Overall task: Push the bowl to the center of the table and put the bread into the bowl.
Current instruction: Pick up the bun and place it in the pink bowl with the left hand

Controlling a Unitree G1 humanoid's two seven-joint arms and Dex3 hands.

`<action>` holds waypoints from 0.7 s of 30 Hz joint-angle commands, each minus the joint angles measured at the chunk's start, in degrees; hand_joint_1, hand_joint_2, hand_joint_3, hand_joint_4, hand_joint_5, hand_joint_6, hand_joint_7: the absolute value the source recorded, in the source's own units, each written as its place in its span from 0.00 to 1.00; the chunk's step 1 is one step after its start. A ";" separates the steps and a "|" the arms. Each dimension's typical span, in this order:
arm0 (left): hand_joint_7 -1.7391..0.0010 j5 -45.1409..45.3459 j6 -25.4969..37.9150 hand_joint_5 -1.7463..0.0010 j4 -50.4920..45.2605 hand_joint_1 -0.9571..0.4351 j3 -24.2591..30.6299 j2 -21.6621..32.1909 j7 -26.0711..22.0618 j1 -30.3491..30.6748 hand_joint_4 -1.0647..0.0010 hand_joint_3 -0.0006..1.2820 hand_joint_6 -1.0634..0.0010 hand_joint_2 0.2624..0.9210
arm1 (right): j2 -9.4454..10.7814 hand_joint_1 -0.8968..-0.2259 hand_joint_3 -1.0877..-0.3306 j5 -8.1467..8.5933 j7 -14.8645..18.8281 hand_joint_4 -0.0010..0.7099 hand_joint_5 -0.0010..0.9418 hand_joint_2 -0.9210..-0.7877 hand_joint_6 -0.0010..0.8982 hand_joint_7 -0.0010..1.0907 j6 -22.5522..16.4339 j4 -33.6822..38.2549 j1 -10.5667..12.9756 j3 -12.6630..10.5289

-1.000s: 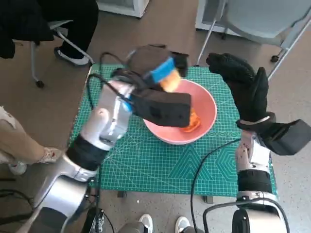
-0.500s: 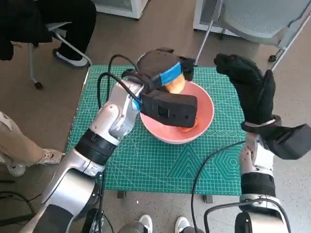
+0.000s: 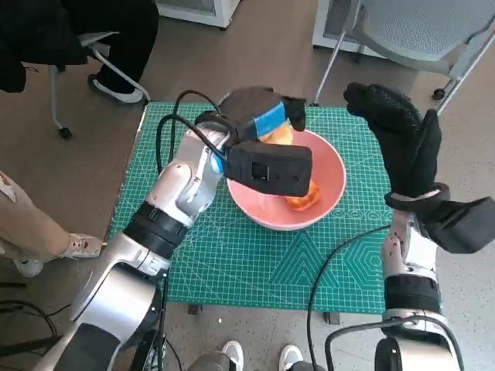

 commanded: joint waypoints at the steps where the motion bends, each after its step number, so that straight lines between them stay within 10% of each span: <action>1: 0.96 -0.84 -0.94 0.99 0.40 0.36 0.03 0.71 -2.32 -1.07 0.98 0.02 0.82 0.85 | 0.10 0.33 0.41 -0.69 -0.28 0.24 0.00 0.00 0.00 0.49 -0.12 1.22 0.80 0.19; 21: 0.99 -4.20 -11.23 1.00 4.47 0.23 3.35 2.42 4.65 1.98 1.00 0.02 0.86 0.93 | 0.57 0.33 0.41 -0.49 0.48 0.23 0.00 0.00 0.00 0.49 -1.07 3.15 -0.49 0.14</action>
